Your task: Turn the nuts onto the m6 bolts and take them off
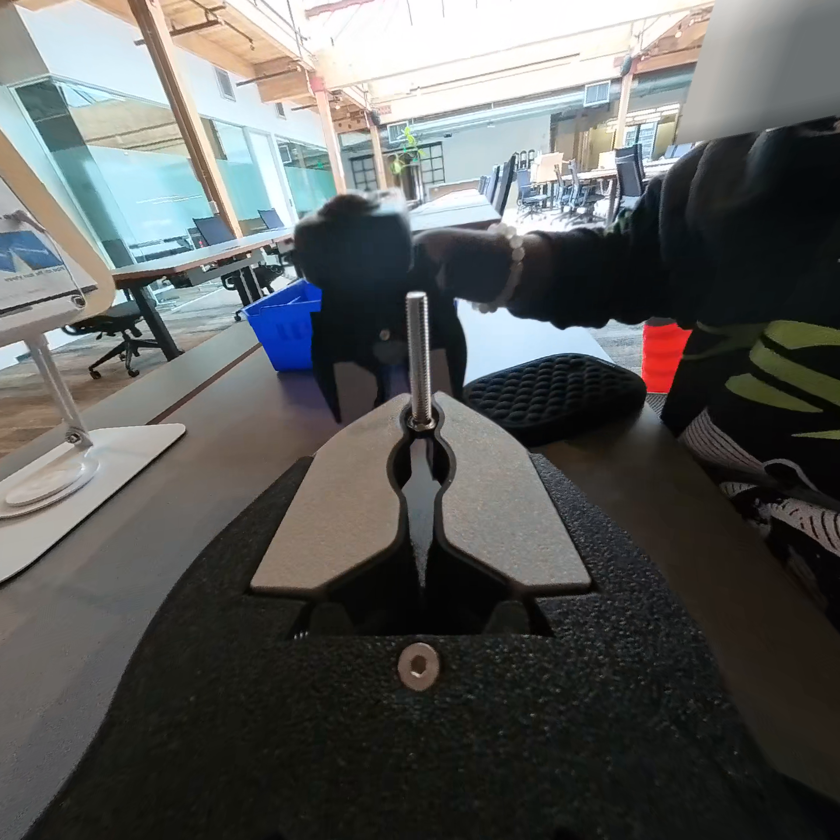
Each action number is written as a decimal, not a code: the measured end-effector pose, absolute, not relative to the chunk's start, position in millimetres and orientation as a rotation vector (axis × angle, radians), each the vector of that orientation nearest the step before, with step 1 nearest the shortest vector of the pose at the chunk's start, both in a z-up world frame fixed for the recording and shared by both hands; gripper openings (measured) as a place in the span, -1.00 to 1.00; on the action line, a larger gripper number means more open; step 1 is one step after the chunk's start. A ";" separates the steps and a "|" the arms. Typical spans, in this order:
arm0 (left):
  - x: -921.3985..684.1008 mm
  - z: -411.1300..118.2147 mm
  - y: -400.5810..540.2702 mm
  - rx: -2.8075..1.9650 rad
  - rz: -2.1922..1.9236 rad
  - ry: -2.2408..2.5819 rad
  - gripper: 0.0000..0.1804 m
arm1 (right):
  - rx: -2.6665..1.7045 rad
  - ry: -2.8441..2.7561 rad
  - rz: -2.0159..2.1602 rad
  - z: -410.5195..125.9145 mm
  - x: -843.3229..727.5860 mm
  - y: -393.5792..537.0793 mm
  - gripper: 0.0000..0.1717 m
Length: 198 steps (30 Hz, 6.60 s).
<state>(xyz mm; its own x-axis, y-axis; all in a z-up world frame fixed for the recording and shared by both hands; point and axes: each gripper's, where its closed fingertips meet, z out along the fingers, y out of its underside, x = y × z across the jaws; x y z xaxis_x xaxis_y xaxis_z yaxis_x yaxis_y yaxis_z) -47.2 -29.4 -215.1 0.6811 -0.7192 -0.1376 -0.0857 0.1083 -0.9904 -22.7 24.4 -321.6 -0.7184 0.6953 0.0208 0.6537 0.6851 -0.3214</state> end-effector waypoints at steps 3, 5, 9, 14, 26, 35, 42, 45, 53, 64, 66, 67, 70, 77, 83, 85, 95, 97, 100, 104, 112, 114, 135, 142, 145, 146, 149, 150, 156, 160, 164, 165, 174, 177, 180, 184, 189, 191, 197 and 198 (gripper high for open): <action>-48.8 -216.5 -31.3 -1.397 -0.547 0.725 -0.96 | -1.119 -2.769 0.441 -331.2 -33.2 23.9 -0.64; -48.5 -219.2 -30.8 -1.401 -0.554 0.725 -0.96 | -1.109 -2.784 0.404 -337.1 -37.0 24.8 -0.68; -47.5 -222.3 -30.6 -1.410 -0.563 0.732 -0.96 | -1.107 -2.811 0.359 -345.4 -38.6 26.5 -0.72; -46.8 -224.0 -30.9 -1.414 -0.575 0.736 -0.96 | -1.090 -2.808 0.353 -350.1 -42.7 27.6 -0.85; -1.5 -227.5 -58.2 -1.315 -0.932 0.970 -0.96 | -0.594 -2.827 0.513 -231.1 -4.7 0.2 -0.89; 32.0 -242.7 -94.0 -1.262 -1.264 1.231 -0.96 | 0.196 -2.972 0.524 -176.8 14.9 -89.2 -0.89; 33.2 -245.1 -100.6 -1.243 -1.297 1.272 -0.96 | 0.353 -3.105 0.388 -194.5 4.6 -94.9 -0.89; 33.8 -246.2 -101.6 -1.243 -1.297 1.283 -0.96 | 0.379 -3.116 0.400 -192.6 2.0 -98.5 -0.89; 33.0 -245.9 -101.5 -1.239 -1.303 1.279 -0.96 | 0.403 -3.120 0.402 -200.1 0.6 -98.3 -0.89; 29.4 -242.3 -87.1 -1.256 -1.210 1.171 -0.96 | 0.188 -3.094 0.411 -199.2 -8.1 -92.1 -0.89; 27.9 -241.9 -77.2 -1.288 -1.120 1.106 -0.96 | 0.029 -3.099 0.387 -199.0 -9.5 -87.0 -0.89; 26.9 -241.9 -71.4 -1.306 -1.066 1.070 -0.96 | -0.056 -3.092 0.373 -198.8 -10.7 -84.0 -0.89; 23.0 -241.4 -54.1 -1.377 -0.929 0.960 -0.96 | -0.308 -3.048 0.321 -197.9 -13.4 -72.6 -0.89; 10.1 -245.3 -17.4 -1.552 -0.630 0.701 -0.96 | -0.953 -2.833 0.212 -199.6 -17.3 -43.4 -0.89; 14.9 -244.4 -21.0 -1.537 -0.634 0.748 -0.96 | -0.975 -2.814 0.227 -202.7 -12.6 -42.0 -0.55; 16.9 -244.6 -25.1 -1.524 -0.666 0.782 -0.96 | -0.784 -2.897 0.270 -200.8 -8.9 -48.7 -0.47; 28.1 -243.2 -48.7 -1.438 -0.874 0.922 -0.96 | 0.087 -3.079 0.334 -192.1 -5.1 -66.6 -0.73; 29.2 -243.5 -49.7 -1.438 -0.882 0.929 -0.96 | 0.140 -3.098 0.375 -190.4 -3.9 -70.7 -0.77; 29.2 -242.5 -50.6 -1.434 -0.892 0.928 -0.96 | 0.170 -3.116 0.365 -191.6 -2.5 -71.1 -0.79; 29.5 -242.0 -50.8 -1.436 -0.896 0.923 -0.96 | 0.165 -3.115 0.329 -196.3 -1.7 -69.5 -0.84; 20.0 -242.9 -30.9 -1.509 -0.718 0.801 -0.96 | -0.316 -3.036 0.204 -198.3 -10.9 -54.8 -0.89; 9.9 -243.4 -17.4 -1.561 -0.583 0.706 -0.96 | -0.578 -2.946 0.123 -198.0 -16.0 -45.1 -0.88; 25.5 -245.5 -32.7 -1.539 -0.743 0.796 -0.96 | 0.057 -3.049 0.232 -200.1 -5.6 -54.0 -0.87; 4.9 -240.6 -12.5 -1.579 -0.516 0.623 -0.96 | -0.591 -2.912 0.187 -195.9 -20.1 -42.6 -0.89; -9.0 -241.3 -3.2 -1.607 -0.325 0.559 -0.96 | -1.034 -2.749 0.163 -196.8 -23.2 -33.9 -0.89; -9.9 -242.4 -2.6 -1.612 -0.304 0.556 -0.96 | -1.066 -2.727 0.166 -198.0 -22.6 -33.8 -0.89; -3.9 -242.4 -5.3 -1.599 -0.337 0.596 -0.96 | -0.949 -2.777 0.152 -200.2 -18.2 -36.3 -0.58; -0.6 -241.8 -7.7 -1.589 -0.361 0.623 -0.96 | -0.867 -2.798 0.155 -198.4 -19.3 -36.6 -0.49; 18.2 -240.2 -24.1 -1.535 -0.599 0.727 -0.96 | -0.032 -3.050 0.270 -189.4 3.0 -52.5 -0.61; 23.3 -239.6 -29.8 -1.514 -0.635 0.770 -0.96 | 0.097 -3.086 0.307 -191.5 1.2 -57.4 -0.68; 25.8 -240.3 -32.0 -1.510 -0.654 0.785 -0.96 | 0.144 -3.069 0.253 -196.9 -3.1 -54.6 -0.89; 25.4 -240.3 -32.0 -1.510 -0.655 0.783 -0.96 | 0.125 -3.069 0.252 -197.2 -2.9 -54.9 -0.89; 0.9 -237.9 -9.6 -1.575 -0.388 0.598 -0.96 | -0.852 -2.833 0.130 -195.3 -15.1 -40.3 -0.89; -4.0 -242.0 -6.0 -1.606 -0.319 0.571 -0.96 | -1.097 -2.719 0.131 -199.0 -15.2 -38.4 -0.89; 2.4 -239.6 -10.0 -1.580 -0.363 0.610 -0.96 | -0.961 -2.764 0.154 -196.7 -15.2 -43.0 -0.61; 18.3 -240.1 -22.5 -1.549 -0.548 0.705 -0.96 | -0.287 -2.972 0.198 -187.9 -1.2 -54.7 -0.53; 30.6 -240.0 -35.0 -1.518 -0.686 0.780 -0.96 | 0.081 -3.074 0.242 -189.4 8.2 -63.1 -0.63; 32.0 -240.6 -36.5 -1.516 -0.694 0.793 -0.96 | 0.125 -3.084 0.276 -190.3 7.3 -65.1 -0.71; 33.5 -239.7 -38.9 -1.508 -0.713 0.805 -0.96 | 0.133 -3.073 0.246 -196.6 5.8 -61.2 -0.87; 33.9 -239.9 -38.9 -1.508 -0.709 0.807 -0.96 | 0.121 -3.064 0.249 -196.6 5.5 -61.1 -0.89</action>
